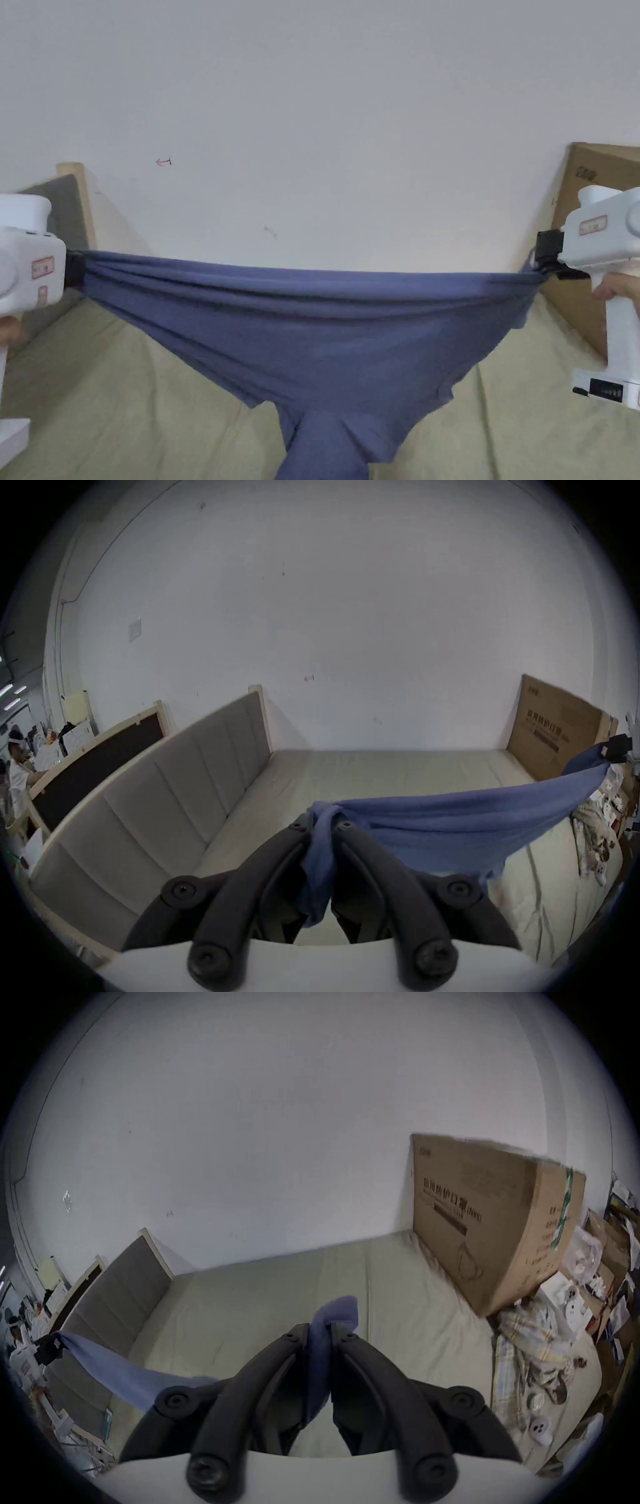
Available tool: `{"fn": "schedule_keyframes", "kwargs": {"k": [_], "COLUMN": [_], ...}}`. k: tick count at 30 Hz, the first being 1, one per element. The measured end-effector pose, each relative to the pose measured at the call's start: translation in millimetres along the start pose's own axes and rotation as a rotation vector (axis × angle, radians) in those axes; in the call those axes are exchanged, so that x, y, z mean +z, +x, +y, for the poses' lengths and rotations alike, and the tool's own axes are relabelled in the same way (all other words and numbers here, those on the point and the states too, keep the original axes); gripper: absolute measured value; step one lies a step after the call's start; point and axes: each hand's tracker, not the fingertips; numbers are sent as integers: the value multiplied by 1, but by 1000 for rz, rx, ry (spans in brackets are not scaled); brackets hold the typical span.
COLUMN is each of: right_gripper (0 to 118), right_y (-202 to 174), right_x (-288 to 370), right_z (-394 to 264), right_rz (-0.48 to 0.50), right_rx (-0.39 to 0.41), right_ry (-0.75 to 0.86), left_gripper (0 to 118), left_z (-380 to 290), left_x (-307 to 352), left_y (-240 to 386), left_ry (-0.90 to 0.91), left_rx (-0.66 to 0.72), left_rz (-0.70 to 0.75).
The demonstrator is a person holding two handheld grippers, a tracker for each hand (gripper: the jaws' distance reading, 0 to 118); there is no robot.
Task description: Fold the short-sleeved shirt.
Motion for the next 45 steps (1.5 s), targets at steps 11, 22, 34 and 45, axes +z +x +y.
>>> {"fn": "schedule_keyframes", "kwargs": {"k": [11,22,34,45], "right_gripper": [13,21,67,1], "right_y": [70,99,75,66], "right_x": [-56,-34,16,58], "right_z": [-252,-337,-322,-367], "right_rz": [-21,-71,-90,-45], "right_rx": [-109,-235,-89,-45], "right_ry": [-412,-441,-341,-347], "left_gripper": [6,11,107,0], "left_z": [-240,-331,-292,-292], "left_x": [7,37,69,106], "left_y": [-6,-10,5,72], "left_ry": [-451,-559,-522,-429], "left_rx": [17,8,79,-15], "left_rz": [4,-26,-113,-264]}}
